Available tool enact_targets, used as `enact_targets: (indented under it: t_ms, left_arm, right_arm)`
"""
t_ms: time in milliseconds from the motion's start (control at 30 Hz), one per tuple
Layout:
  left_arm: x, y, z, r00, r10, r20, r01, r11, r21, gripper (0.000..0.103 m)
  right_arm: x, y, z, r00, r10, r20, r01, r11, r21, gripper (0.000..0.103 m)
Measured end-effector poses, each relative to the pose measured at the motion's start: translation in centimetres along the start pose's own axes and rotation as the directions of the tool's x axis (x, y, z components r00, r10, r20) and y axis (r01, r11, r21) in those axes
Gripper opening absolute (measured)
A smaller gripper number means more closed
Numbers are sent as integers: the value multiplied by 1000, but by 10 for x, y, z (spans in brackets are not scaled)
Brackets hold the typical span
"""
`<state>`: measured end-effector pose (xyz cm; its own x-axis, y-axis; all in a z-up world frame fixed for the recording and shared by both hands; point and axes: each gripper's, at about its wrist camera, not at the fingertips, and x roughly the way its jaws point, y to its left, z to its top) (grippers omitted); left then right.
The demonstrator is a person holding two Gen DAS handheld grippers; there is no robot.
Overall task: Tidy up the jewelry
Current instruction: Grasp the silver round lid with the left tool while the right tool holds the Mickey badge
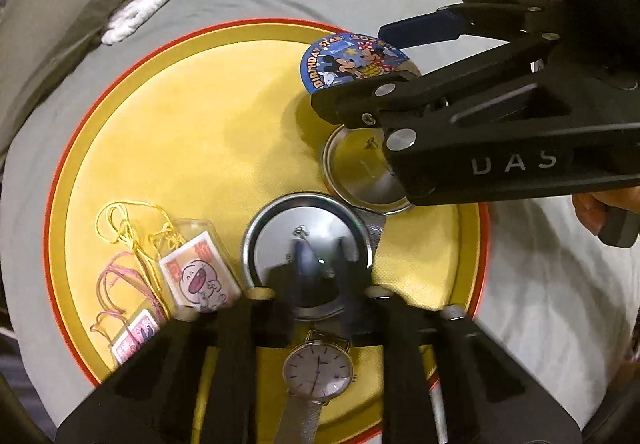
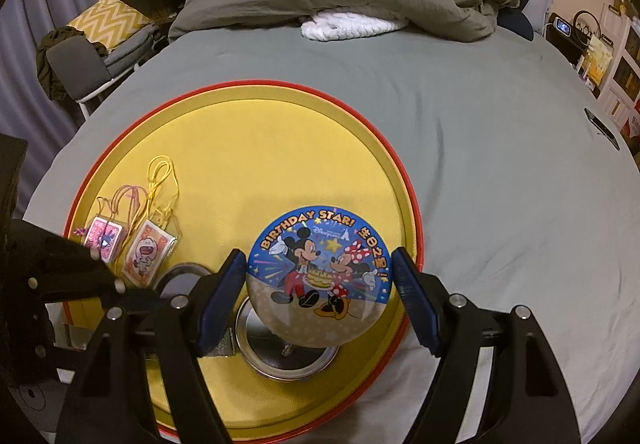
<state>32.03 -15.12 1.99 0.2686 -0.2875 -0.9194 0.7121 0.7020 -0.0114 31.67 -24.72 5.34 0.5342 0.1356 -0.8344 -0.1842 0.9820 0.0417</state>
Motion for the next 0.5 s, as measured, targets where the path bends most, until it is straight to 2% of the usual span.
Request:
enact_targets:
  t_ms: [100, 200, 500]
  left_arm:
    - [-1, 0, -2, 1000, -15, 7, 15, 1000, -10, 4]
    - [-2, 2, -3, 1000, -1, 7, 1, 1000, -18, 0]
    - [-34, 5, 6, 999, 15, 51, -14, 1000, -22, 0]
  right_arm:
    - [-1, 1, -1, 1000, 0, 0, 0, 1000, -3, 70]
    - [-4, 2, 1, 1000, 1, 6, -1, 1000, -4, 70]
    - [-31, 8, 5, 1000, -5, 27, 5, 1000, -13, 70]
